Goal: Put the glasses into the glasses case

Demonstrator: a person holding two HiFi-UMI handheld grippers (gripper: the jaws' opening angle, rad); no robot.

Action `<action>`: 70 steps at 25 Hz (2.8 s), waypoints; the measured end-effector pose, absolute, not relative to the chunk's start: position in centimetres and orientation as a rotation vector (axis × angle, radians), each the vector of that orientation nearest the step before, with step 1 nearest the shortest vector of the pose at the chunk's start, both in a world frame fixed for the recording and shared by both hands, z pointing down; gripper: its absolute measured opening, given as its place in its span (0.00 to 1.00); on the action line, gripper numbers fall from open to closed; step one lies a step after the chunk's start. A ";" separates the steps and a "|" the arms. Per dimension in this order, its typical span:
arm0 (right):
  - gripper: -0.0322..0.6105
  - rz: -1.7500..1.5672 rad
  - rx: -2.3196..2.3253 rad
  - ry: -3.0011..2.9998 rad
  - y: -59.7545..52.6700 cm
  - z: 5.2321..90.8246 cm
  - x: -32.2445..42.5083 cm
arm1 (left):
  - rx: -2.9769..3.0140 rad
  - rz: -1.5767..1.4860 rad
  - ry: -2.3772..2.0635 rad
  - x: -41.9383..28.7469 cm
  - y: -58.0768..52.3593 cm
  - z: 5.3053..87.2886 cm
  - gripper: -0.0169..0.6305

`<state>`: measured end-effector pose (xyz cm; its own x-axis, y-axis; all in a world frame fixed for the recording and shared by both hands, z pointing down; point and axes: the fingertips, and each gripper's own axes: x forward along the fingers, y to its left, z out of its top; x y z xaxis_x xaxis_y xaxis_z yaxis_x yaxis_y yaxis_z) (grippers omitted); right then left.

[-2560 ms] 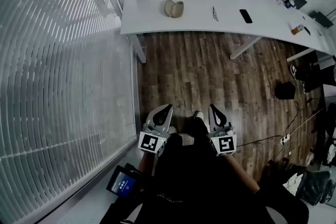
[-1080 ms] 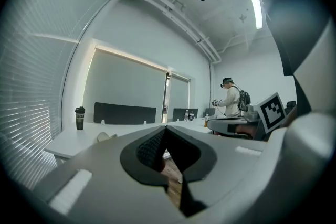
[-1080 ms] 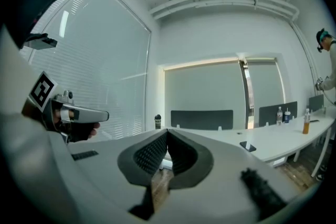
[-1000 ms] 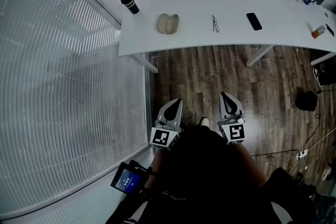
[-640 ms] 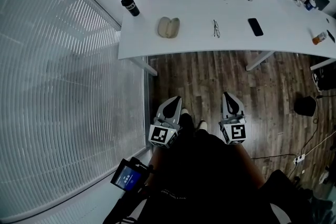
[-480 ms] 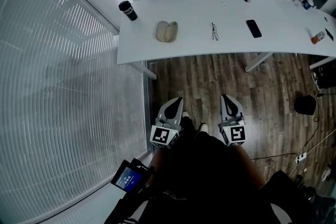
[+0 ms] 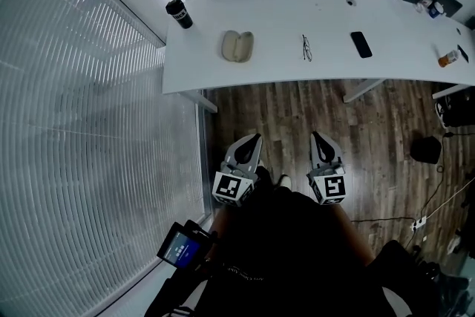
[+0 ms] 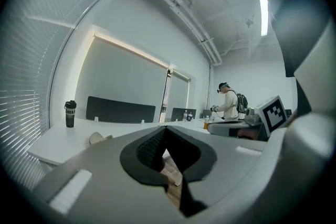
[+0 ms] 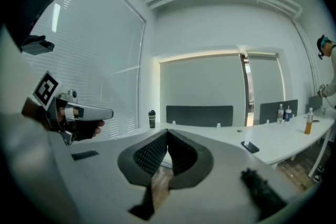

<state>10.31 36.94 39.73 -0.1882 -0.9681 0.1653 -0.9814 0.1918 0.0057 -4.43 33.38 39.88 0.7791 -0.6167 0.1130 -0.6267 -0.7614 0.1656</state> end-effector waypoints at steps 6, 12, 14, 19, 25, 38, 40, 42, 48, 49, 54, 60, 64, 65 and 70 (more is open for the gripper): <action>0.06 0.127 1.855 -2.311 34.2 39.2 8.2 | 2.764 0.055 -0.946 -5.0 30.5 40.0 0.04; 0.06 0.124 1.802 -2.321 31.7 39.4 5.1 | 2.763 0.048 -0.874 -5.6 28.4 40.9 0.04; 0.06 0.122 1.798 -2.319 30.7 39.4 4.3 | 2.757 0.051 -0.861 -6.0 27.4 41.0 0.04; 0.06 0.114 1.835 -2.281 28.5 39.2 3.5 | 2.691 0.014 -0.812 -7.5 25.0 41.3 0.04; 0.06 0.122 1.827 -2.284 27.3 40.4 3.2 | 2.700 0.053 -0.797 -8.0 22.8 42.7 0.04; 0.06 0.136 1.912 -2.300 19.9 39.4 10.8 | 2.693 0.136 -0.785 -1.3 17.1 42.5 0.04; 0.06 0.151 1.934 -2.292 19.5 39.4 12.2 | 2.686 0.176 -0.793 0.0 16.5 42.4 0.04; 0.06 0.181 1.954 -2.277 19.4 39.8 13.8 | 2.687 0.203 -0.790 1.4 16.2 42.5 0.04; 0.06 0.301 1.997 -2.258 19.1 41.8 17.7 | 2.691 0.273 -0.772 4.7 16.0 42.9 0.04; 0.06 0.303 1.987 -2.260 18.9 42.0 18.1 | 2.685 0.284 -0.776 5.1 15.9 43.1 0.04; 0.06 0.253 1.888 -2.292 18.0 43.3 19.6 | 2.650 0.328 -0.814 6.3 15.6 44.1 0.04; 0.06 0.315 1.894 -2.251 17.4 44.1 22.0 | 2.603 0.376 -0.853 7.0 15.3 44.8 0.04; 0.06 0.334 1.860 -2.218 16.2 45.7 22.7 | 2.572 0.370 -0.866 6.9 14.0 45.6 0.04; 0.06 0.342 1.859 -2.211 15.7 45.9 22.8 | 2.556 0.370 -0.870 6.7 13.6 45.9 0.04; 0.06 0.363 1.835 -2.170 13.2 46.2 22.5 | 2.526 0.368 -0.850 6.9 10.1 47.3 0.04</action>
<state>22.49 13.17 46.22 -0.1569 -0.9173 0.3659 -0.9865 0.1634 -0.0132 6.93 10.06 47.34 0.7747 -0.5038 0.3822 -0.6234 -0.7101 0.3274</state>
